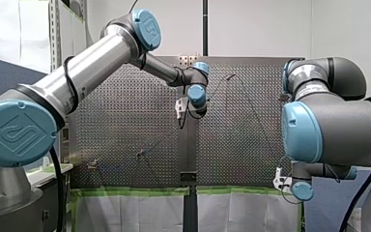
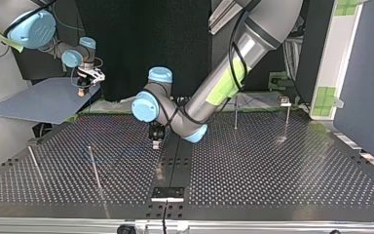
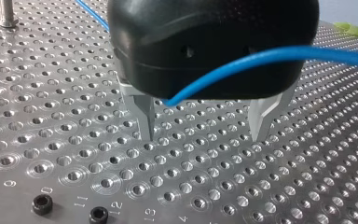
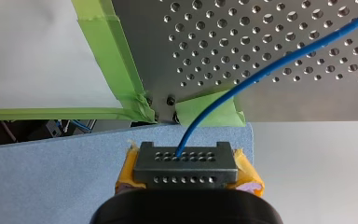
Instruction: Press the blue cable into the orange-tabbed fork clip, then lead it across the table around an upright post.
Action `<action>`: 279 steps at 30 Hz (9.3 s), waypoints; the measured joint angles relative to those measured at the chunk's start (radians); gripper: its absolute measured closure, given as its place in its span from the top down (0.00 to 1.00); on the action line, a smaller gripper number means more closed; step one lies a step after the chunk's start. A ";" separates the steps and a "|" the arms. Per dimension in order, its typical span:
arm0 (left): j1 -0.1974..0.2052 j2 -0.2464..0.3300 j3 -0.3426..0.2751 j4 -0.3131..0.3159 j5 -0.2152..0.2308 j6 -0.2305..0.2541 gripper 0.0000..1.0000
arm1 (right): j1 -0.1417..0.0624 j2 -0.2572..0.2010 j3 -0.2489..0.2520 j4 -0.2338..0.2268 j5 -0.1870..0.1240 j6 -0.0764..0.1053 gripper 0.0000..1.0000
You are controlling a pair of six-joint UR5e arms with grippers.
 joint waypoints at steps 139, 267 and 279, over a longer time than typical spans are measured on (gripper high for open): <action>0.000 0.000 0.000 0.000 0.000 0.000 0.99 | 0.000 0.000 0.000 0.000 0.000 0.000 0.00; 0.009 -0.032 0.000 0.017 -0.048 0.005 0.99 | 0.008 0.083 -0.023 0.112 -0.067 -0.015 0.00; 0.009 -0.032 0.000 0.017 -0.048 0.005 0.99 | 0.008 0.083 -0.023 0.112 -0.067 -0.015 0.00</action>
